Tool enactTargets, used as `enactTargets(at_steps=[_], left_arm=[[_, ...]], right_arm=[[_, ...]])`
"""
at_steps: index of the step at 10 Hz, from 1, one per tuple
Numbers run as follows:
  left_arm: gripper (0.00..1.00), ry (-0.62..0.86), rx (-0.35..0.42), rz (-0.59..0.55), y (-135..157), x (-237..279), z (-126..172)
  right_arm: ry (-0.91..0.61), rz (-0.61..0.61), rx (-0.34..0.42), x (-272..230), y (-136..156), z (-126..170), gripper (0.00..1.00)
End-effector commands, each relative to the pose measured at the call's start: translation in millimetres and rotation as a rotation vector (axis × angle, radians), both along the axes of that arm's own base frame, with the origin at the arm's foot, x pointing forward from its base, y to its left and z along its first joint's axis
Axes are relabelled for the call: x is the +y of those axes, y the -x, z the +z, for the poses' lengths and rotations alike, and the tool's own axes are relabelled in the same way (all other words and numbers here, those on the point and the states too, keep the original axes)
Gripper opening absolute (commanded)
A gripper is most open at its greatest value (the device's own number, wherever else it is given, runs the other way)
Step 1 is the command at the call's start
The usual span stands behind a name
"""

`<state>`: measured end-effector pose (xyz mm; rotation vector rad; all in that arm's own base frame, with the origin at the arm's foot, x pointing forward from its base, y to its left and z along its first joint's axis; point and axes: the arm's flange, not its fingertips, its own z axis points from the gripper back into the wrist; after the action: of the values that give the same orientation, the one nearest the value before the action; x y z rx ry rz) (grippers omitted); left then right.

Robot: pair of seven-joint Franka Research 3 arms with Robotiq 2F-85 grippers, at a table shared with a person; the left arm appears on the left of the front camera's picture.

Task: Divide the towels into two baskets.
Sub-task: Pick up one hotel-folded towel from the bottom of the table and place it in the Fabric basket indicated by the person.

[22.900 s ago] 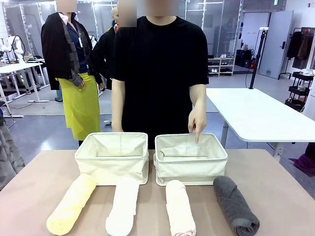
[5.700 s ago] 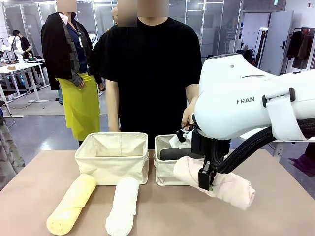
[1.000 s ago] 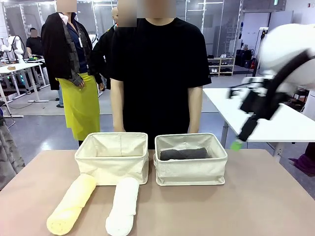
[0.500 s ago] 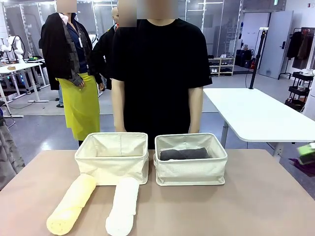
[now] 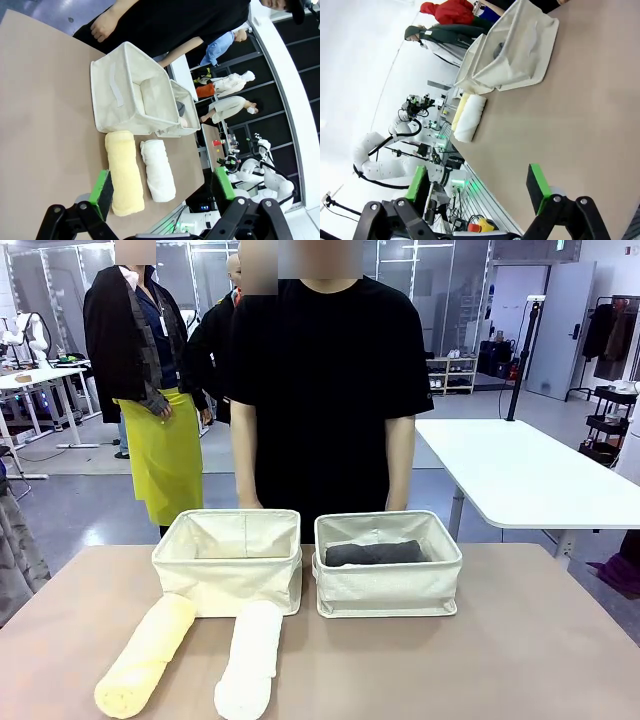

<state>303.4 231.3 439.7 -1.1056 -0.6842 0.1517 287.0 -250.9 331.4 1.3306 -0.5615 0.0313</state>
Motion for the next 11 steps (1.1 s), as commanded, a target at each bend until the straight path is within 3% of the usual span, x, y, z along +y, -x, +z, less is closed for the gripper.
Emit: enactTargets(at_steps=[1,11], left_arm=[[1.0,0.019,-0.019,0.001,0.2,3.0,2.0],[1.0,0.019,-0.019,0.001,0.2,3.0,2.0]], right_arm=[[0.021,0.011,-0.009,3.5,-4.8,20.7,0.98],[0.021,0.011,-0.009,3.5,-4.8,20.7,0.98]])
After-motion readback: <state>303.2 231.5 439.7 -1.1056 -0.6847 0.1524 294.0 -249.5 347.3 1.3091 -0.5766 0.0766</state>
